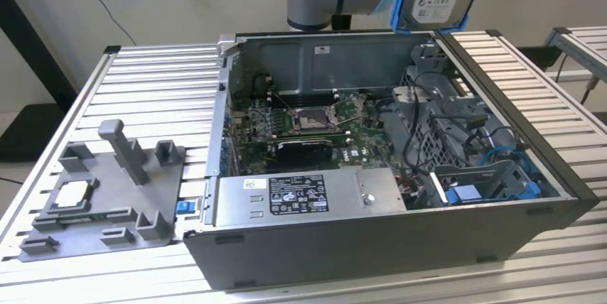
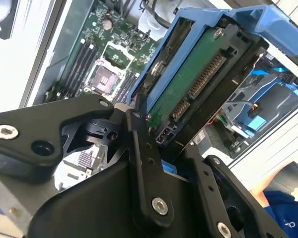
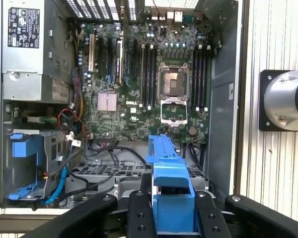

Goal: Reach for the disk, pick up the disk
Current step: 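Pick up the disk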

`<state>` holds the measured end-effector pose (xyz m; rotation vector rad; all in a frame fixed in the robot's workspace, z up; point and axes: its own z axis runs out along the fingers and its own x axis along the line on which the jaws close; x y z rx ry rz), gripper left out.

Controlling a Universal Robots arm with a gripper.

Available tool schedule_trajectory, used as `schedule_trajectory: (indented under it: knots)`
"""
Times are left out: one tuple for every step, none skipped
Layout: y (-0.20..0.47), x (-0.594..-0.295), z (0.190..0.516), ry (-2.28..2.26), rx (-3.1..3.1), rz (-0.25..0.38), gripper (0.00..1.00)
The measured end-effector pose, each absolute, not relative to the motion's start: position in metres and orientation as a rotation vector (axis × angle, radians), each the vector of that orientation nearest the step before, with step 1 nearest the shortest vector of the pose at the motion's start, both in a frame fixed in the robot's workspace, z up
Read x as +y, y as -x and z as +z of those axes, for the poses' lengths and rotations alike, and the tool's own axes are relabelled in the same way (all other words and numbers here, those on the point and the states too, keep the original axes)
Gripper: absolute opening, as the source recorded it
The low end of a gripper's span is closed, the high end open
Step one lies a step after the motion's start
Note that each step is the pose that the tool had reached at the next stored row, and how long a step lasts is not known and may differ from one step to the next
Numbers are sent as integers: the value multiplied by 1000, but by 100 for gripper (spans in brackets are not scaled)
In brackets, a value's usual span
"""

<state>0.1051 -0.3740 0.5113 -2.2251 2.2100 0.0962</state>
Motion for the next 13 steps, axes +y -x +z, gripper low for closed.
schedule_trajectory:
  knots:
    - [-106,-374,511,2225,2210,96,0]
    - [-107,-374,511,2225,2210,96,0]
    - [-107,-374,511,2225,2210,96,0]
    - [-107,-374,511,2225,2210,96,0]
    - [-107,-374,511,2225,2210,96,0]
    - [-107,-374,511,2225,2210,96,0]
    - [-107,-374,511,2225,2210,96,0]
    - [-107,-374,511,2225,2210,96,0]
    - [-107,-374,511,2225,2210,96,0]
    - [-107,-374,511,2225,2210,96,0]
    - [-107,-374,511,2225,2210,96,0]
    - [-107,-374,511,2225,2210,96,0]
    - [-107,-374,511,2225,2210,96,0]
